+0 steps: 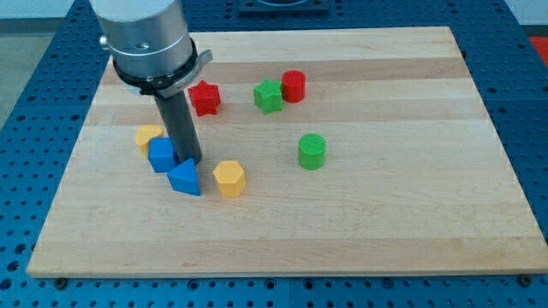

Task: Move the blue triangle bottom right to the blue cube

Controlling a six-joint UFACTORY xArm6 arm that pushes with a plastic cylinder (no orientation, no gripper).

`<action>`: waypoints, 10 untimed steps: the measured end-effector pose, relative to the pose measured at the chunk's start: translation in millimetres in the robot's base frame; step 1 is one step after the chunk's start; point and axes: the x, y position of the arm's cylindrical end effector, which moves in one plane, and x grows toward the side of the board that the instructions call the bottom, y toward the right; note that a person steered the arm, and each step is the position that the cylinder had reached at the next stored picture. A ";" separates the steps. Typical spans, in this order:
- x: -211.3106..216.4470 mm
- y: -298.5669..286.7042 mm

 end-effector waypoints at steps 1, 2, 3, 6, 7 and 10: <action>0.0 -18.0; 0.0 -35.3; 0.0 -34.2; 10.6 25.9; 24.5 25.9; 35.3 25.6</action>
